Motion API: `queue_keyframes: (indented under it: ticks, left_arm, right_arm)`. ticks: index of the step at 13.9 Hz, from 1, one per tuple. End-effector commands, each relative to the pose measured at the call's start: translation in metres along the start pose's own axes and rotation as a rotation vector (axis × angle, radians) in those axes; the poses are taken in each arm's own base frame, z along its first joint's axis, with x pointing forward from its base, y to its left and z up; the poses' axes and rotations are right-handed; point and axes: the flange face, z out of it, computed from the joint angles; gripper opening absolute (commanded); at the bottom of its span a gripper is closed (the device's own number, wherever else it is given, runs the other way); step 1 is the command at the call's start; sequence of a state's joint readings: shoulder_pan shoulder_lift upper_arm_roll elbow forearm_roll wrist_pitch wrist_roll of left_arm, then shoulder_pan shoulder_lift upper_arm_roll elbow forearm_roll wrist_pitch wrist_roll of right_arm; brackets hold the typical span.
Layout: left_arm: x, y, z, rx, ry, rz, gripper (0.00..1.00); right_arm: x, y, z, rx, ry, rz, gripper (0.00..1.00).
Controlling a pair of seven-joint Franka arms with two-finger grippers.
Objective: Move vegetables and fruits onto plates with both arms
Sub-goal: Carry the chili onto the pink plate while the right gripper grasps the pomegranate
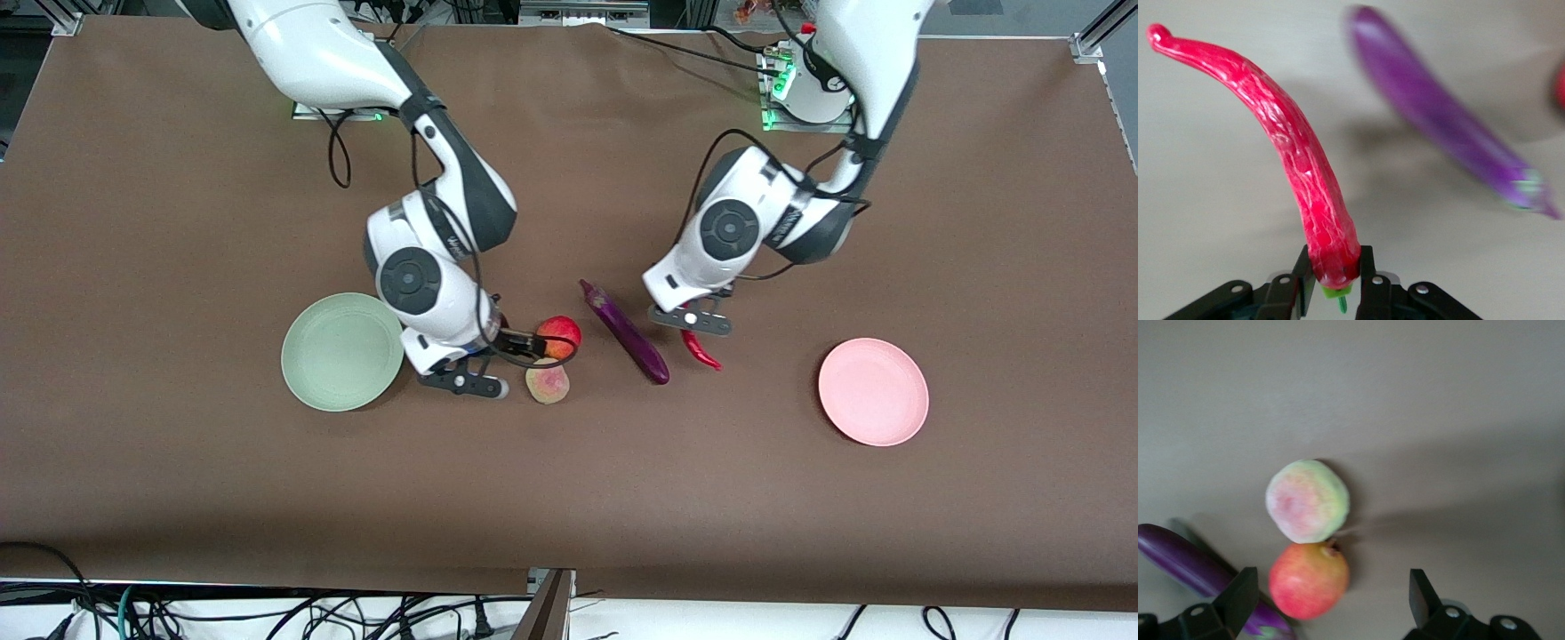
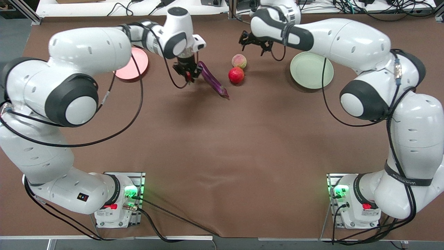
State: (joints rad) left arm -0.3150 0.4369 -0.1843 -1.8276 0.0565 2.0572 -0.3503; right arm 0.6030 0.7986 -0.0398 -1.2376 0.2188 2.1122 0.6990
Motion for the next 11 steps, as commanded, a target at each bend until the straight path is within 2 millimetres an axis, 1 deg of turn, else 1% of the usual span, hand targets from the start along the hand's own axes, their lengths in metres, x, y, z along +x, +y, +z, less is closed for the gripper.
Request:
queue_keyframes:
  ticks: [1,2,3,4,5,6,7,8,10,11]
  left_arm:
    - [0.015,-0.078,-0.031,0.082,-0.029,-0.052,0.00]
    - [0.020,-0.096,-0.038,0.083,-0.029,-0.043,0.00]
    - [0.025,-0.123,-0.040,0.078,-0.029,-0.045,0.00]
    - [0.032,-0.154,-0.044,0.068,-0.019,-0.057,0.00]
    - [0.038,-0.184,-0.046,0.081,-0.013,-0.037,0.00]
    - [0.045,-0.210,-0.042,0.111,-0.005,0.010,0.00]
    - [0.050,-0.224,-0.036,0.151,-0.009,0.059,0.00]
    - [0.055,-0.230,-0.033,0.177,-0.002,0.081,0.00]
    - [0.066,-0.254,-0.017,0.188,-0.007,0.063,0.00]
    - [0.073,-0.264,-0.007,0.179,-0.003,0.059,0.00]
  right_arm:
    - [-0.011,-0.024,0.018,0.034,0.020,0.061,1.00]
    - [-0.017,-0.030,0.025,0.033,0.019,0.079,1.00]
    - [-0.024,-0.033,0.033,0.024,0.010,0.084,1.00]
    - [-0.025,-0.032,0.041,0.014,-0.002,0.087,1.00]
    - [-0.025,-0.030,0.047,0.012,-0.016,0.097,1.00]
    - [-0.027,-0.030,0.053,0.018,-0.035,0.111,1.00]
    - [-0.028,-0.030,0.056,0.026,-0.046,0.119,1.00]
    - [-0.027,-0.028,0.064,0.019,-0.053,0.123,1.00]
    - [-0.029,-0.026,0.073,0.013,-0.057,0.130,1.00]
    - [-0.037,-0.031,0.082,0.004,-0.064,0.127,1.00]
